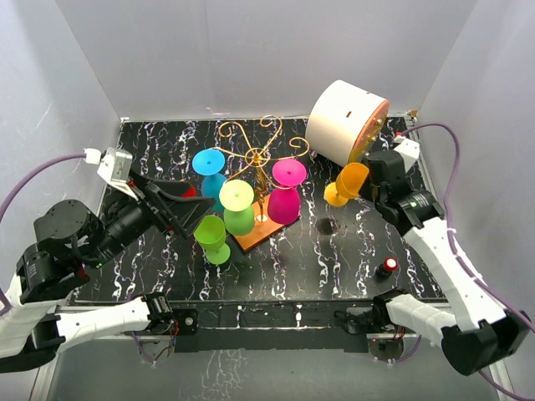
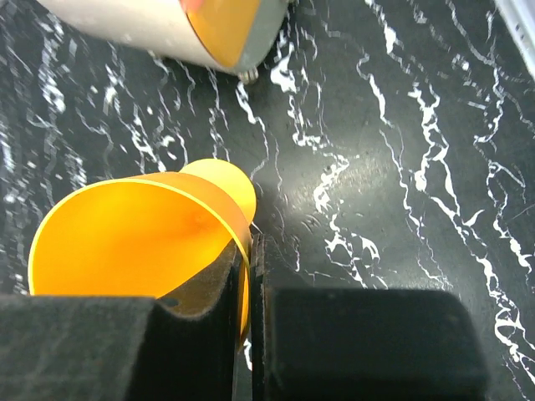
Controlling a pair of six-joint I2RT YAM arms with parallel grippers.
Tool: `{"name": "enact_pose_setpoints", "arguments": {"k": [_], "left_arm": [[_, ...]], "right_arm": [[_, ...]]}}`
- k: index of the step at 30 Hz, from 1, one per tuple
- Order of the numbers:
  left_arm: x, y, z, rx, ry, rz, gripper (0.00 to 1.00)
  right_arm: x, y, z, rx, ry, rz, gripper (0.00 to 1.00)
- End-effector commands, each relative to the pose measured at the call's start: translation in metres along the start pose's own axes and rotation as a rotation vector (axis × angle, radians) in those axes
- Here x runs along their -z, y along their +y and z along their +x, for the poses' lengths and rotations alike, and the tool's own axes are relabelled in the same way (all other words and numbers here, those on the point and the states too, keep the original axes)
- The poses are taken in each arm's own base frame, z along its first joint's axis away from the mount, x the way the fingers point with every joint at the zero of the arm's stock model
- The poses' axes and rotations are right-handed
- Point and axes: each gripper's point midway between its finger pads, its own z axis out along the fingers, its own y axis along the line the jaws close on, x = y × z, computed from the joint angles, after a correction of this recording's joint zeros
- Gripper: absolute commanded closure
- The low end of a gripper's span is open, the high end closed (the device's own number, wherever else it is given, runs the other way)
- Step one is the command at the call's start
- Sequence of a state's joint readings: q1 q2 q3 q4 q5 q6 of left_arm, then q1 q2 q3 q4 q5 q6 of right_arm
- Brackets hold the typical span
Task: Place the wine glass upside down on the wine glass rack
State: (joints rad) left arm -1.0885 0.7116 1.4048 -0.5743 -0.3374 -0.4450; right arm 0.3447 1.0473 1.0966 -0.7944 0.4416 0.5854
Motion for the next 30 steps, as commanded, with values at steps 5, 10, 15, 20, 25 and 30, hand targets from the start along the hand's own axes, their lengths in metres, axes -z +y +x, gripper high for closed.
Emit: {"name": "enact_pose_setpoints", "arguments": {"k": [5, 10, 15, 20, 25, 30], "left_arm": [[-0.033, -0.083, -0.028, -0.017, -0.03, 0.328, 0.01], [-0.058, -0.122, -0.034, 0.049, -0.033, 0.46, 0.01], [-0.084, -0.15, -0.036, 0.209, -0.023, 0.535, 0.02], [-0.106, -0.175, -0.035, 0.385, -0.012, 0.623, 0.03], [-0.13, -0.185, -0.033, 0.506, -0.013, 0.64, 0.03], [-0.155, -0.185, -0.038, 0.622, -0.043, 0.597, 0.03]], "right_arm": [[0.071, -0.007, -0.082, -0.211, -0.302, -0.086, 1.0], [0.109, -0.005, -0.109, -0.32, -0.417, -0.201, 1.0], [0.156, -0.009, -0.138, -0.445, -0.542, -0.324, 1.0], [0.199, -0.012, -0.156, -0.561, -0.633, -0.462, 1.0], [0.234, -0.009, -0.165, -0.635, -0.686, -0.606, 1.0], [0.261, -0.004, -0.169, -0.653, -0.715, -0.734, 1.0]]}}
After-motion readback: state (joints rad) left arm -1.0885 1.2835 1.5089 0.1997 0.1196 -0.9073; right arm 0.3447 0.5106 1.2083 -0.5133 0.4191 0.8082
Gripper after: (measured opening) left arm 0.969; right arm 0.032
